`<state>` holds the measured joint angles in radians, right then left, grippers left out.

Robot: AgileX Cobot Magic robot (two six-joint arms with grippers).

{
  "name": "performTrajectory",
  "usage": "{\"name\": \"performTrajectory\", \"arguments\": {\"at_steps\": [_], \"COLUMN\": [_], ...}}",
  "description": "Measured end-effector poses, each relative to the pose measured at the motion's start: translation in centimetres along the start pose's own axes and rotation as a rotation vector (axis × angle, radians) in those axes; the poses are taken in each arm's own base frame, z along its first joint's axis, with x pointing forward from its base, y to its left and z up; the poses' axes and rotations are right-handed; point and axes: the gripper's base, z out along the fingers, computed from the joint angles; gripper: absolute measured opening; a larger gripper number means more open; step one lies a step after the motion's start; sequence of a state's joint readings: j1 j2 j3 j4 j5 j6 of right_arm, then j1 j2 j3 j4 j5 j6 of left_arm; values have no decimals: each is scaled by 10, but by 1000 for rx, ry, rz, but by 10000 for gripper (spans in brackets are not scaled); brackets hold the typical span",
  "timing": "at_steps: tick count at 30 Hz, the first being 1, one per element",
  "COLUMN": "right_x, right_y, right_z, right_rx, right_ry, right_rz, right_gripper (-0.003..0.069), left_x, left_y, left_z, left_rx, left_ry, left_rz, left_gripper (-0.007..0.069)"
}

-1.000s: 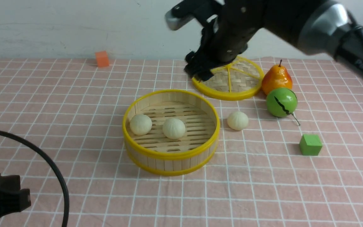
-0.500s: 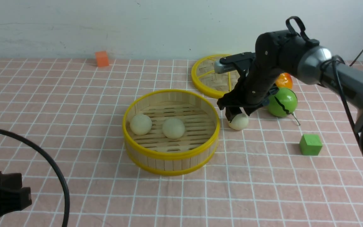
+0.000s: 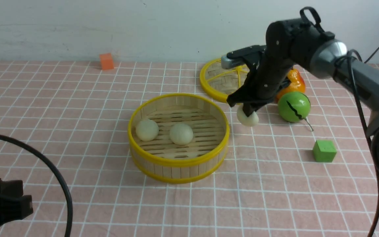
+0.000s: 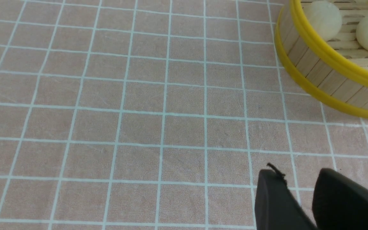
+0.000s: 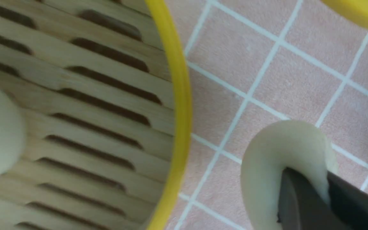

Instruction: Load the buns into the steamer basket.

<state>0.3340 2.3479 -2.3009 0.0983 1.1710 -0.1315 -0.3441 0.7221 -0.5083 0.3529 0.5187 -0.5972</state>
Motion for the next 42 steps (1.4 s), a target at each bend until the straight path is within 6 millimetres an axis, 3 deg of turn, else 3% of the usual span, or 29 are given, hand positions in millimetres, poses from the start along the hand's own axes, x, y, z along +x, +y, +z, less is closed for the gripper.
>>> {"name": "performTrajectory", "arguments": {"at_steps": [1, 3, 5, 7, 9, 13, 15, 17, 20, 24, 27, 28, 29, 30, 32, 33, 35, 37, 38, 39, 42], "right_x": [-2, -13, -18, -20, -19, -13, -6, -5, -6, -8, -14, -14, -16, -16, -11, -10, 5, 21, 23, 40, 64], "right_y": [3, 31, 60, 72, 93, 94, 90, 89, 93, 95, 96, 96, 97, 97, 97, 97, 94, 90, 89, 83, 70], "right_z": [-4, -27, -33, -32, -15, 18, 39, 42, 39, 28, -18, -22, -60, -75, -127, -132, -186, -217, -220, -240, -258], "right_rx": [-3, -34, -60, -67, -69, -29, -16, -19, -55, -69, -69, -69, -65, -64, -54, -53, -23, 13, 21, 68, 173], "right_ry": [-11, -67, -113, -134, -141, -84, -35, -30, -45, -58, -114, -118, -174, -194, -266, -272, -330, -336, -332, -311, -284], "right_rz": [-10, -115, -229, -280, -364, -412, -418, -415, -394, -355, -319, -316, -311, -310, -315, -315, -316, -291, -283, -240, -149], "right_gripper": [17, 17, 17, 17, 18, 36, 85, 116, 276, 413, 511, 517, 531, 533, 530, 530, 505, 468, 459, 410, 283], "left_x": [0, -1, -1, -1, 0, 1, 2, 2, 1, 1, 1, 1, 1, 1, 1, 1, 1, 1, 1, 1, 1], "left_y": [0, -1, -1, -2, -2, -3, -3, -3, -4, -4, -4, -4, -4, -4, -4, -4, -4, -4, -4, -4, -4], "left_z": [0, 1, 4, 6, 8, 8, 8, 8, 8, 8, 8, 8, 8, 8, 8, 8, 8, 8, 8, 8, 8], "left_rx": [0, 4, 6, 3, 3, 7, 12, 14, 23, 24, 25, 25, 25, 25, 25, 25, 25, 25, 25, 25, 25], "left_ry": [0, -3, 1, 9, 23, 33, 38, 39, 37, 37, 37, 37, 37, 37, 37, 37, 37, 37, 37, 37, 37], "left_rz": [0, 0, 1, 3, -3, -19, -33, -37, -50, -52, -52, -52, -53, -53, -53, -53, -53, -53, -53, -53, -53], "left_gripper": [189, 193, 197, 197, 200, 200, 200, 200, 205, 208, 213, 213, 216, 216, 217, 217, 217, 217, 217, 217, 217]}}
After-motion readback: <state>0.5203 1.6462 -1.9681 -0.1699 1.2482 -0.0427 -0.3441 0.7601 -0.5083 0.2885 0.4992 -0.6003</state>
